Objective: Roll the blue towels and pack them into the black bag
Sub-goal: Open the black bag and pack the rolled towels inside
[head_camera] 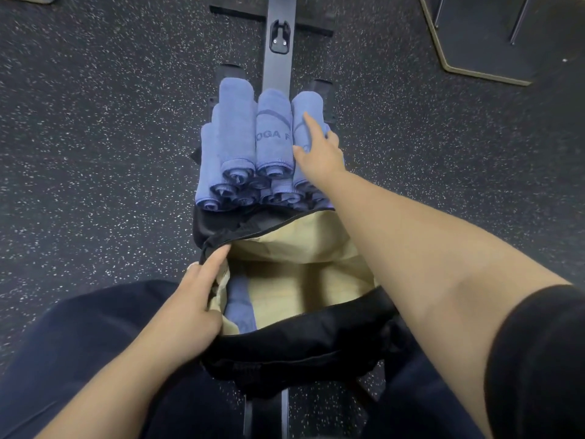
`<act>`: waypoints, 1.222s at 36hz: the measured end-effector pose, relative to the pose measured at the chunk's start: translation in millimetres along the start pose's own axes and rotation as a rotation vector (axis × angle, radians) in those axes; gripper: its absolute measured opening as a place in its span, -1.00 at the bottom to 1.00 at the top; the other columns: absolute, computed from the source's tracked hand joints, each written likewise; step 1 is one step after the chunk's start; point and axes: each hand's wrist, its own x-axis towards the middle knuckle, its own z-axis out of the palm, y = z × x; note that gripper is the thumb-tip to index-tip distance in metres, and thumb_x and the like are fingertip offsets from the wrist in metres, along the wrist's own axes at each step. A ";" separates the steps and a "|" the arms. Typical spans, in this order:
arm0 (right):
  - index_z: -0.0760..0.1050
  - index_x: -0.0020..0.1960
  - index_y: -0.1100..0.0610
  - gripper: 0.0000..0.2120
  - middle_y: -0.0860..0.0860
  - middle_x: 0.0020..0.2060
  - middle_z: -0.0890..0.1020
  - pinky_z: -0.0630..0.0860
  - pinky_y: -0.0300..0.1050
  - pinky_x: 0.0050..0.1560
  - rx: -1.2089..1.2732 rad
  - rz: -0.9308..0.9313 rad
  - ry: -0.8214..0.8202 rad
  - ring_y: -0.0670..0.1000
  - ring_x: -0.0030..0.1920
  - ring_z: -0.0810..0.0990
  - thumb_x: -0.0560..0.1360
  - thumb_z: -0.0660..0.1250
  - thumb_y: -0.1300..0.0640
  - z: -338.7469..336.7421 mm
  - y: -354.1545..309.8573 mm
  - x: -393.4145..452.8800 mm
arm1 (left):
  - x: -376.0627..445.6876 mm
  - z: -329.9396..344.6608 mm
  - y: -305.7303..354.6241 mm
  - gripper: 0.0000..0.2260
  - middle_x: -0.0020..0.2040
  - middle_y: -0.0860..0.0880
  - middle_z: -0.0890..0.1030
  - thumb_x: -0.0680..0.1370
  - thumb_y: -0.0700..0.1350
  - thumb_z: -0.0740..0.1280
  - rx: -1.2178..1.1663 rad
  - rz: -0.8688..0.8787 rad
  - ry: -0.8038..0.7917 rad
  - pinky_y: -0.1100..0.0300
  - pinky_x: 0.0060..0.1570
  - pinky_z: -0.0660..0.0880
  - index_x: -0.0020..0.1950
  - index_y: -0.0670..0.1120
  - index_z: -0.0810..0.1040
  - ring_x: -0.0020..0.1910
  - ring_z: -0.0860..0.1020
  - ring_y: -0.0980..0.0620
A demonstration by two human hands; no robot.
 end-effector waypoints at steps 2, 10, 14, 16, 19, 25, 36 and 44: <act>0.02 0.53 -0.21 -0.44 0.16 0.46 0.11 0.34 -0.01 0.22 0.005 -0.022 0.012 0.23 0.21 0.43 0.61 0.12 0.08 1.7 1.1 0.7 | 0.7 0.2 -2.7 -0.13 0.50 0.02 0.17 0.21 -0.17 0.19 -0.010 0.002 0.007 0.13 0.44 0.16 0.12 0.69 -0.13 0.53 0.06 0.12; 0.11 0.52 -0.14 -0.43 0.15 0.40 0.16 0.39 -0.08 0.17 0.204 -0.165 0.117 0.03 -0.10 0.45 0.59 0.10 0.25 -6.6 3.3 -24.7 | 2.4 0.7 -4.7 -0.14 0.26 0.13 0.27 0.37 -0.34 0.24 -0.022 -0.001 -0.005 0.31 0.13 0.21 0.23 0.52 -0.07 0.18 0.29 0.23; 0.11 0.53 -0.07 -0.42 0.12 0.37 0.22 0.30 -0.35 0.11 0.253 -0.283 0.211 -0.12 -0.11 0.38 0.58 0.15 0.26 -20.2 1.8 -60.9 | 3.9 1.6 -6.1 -0.13 0.25 0.12 0.27 0.41 -0.43 0.18 -0.020 -0.002 -0.006 0.32 0.13 0.20 0.27 0.49 -0.06 0.17 0.28 0.22; 0.14 0.53 0.00 -0.42 0.14 0.36 0.24 0.13 -0.58 0.15 0.280 -0.334 0.245 -0.20 0.10 0.29 0.57 0.18 0.29 -24.5 3.3 -82.4 | 3.7 2.1 -5.2 -0.14 0.24 0.12 0.27 0.41 -0.43 0.17 -0.027 -0.003 -0.008 0.32 0.12 0.21 0.29 0.46 -0.06 0.16 0.29 0.21; 0.13 0.49 -0.06 -0.41 0.17 0.37 0.25 -0.02 -0.67 0.15 0.282 -0.404 0.222 -0.22 0.27 0.21 0.56 0.22 0.31 -23.6 4.6 -120.6 | 2.8 2.8 -3.6 -0.14 0.24 0.12 0.25 0.41 -0.43 0.18 -0.051 -0.003 -0.004 0.35 0.11 0.18 0.31 0.43 -0.06 0.18 0.27 0.21; 0.09 0.38 -0.28 -0.43 0.15 0.34 0.23 -0.04 -0.54 0.31 0.261 -0.465 0.098 -0.04 0.37 0.20 0.53 0.20 0.18 11.5 15.5 -184.6 | 2.9 4.2 -5.2 -0.15 0.23 0.06 0.32 0.39 -0.47 0.19 -0.068 0.043 0.045 0.46 0.06 0.22 0.25 0.45 0.07 0.16 0.28 0.26; -0.16 0.44 -0.15 -0.25 0.01 0.40 0.18 0.06 -0.37 0.37 0.383 -0.319 -0.066 -0.16 0.39 0.15 0.51 0.29 0.16 44.1 9.8 -207.6 | -4.2 3.3 1.7 -0.05 0.14 0.00 0.42 0.35 -0.50 0.14 -0.072 0.107 -0.013 0.59 -0.01 0.25 0.36 0.48 0.01 0.07 0.38 0.22; -0.07 0.53 0.07 -0.17 0.06 0.37 0.35 0.43 -0.06 0.28 0.490 -0.143 -0.196 -0.02 0.28 0.44 0.44 0.36 0.15 55.9 2.3 -206.9 | -4.0 4.4 3.0 -0.06 0.30 0.02 0.37 0.37 -0.44 0.15 -0.111 0.127 -0.038 0.61 -0.02 0.25 0.30 0.57 -0.02 0.01 0.30 0.57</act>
